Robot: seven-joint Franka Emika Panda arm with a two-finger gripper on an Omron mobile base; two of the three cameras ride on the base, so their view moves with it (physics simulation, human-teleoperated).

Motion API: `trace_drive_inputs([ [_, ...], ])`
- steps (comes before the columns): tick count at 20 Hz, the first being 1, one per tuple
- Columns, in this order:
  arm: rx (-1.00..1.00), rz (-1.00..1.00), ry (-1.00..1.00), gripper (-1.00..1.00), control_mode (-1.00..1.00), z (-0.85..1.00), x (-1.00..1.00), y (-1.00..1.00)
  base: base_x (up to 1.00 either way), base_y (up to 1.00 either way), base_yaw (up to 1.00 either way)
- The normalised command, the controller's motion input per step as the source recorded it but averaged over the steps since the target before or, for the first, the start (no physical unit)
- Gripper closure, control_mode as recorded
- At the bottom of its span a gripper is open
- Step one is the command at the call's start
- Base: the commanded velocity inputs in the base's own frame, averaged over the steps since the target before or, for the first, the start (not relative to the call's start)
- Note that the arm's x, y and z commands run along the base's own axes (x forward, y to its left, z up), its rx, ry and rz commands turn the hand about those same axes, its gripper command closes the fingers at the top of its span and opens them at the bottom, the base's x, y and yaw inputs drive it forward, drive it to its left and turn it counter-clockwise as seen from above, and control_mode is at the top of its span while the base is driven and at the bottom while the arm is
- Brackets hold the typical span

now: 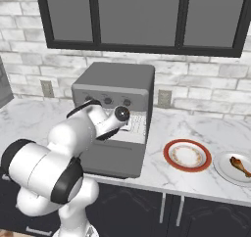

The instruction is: Open the toaster oven door. Place the bread on the top rack in the toaster oven and place the chicken drumstick on the bottom rack.

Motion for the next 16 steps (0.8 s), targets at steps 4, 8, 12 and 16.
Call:
trace_drive_inputs([
  [4,0.00,0.16,-0.14,-1.00,-1.00,-0.33,0.00,0.00,0.00,0.00,0.00],
  [8,0.00,0.07,-0.12,-1.00,-1.00,-0.22,0.21,0.00,0.00,0.00,0.00],
  [12,0.00,0.03,-0.09,-1.00,-1.00,-0.03,0.42,0.00,0.00,0.00,0.00],
  [16,0.00,0.01,-0.03,-1.00,-1.00,-0.04,0.39,0.00,0.00,0.00,0.00],
])
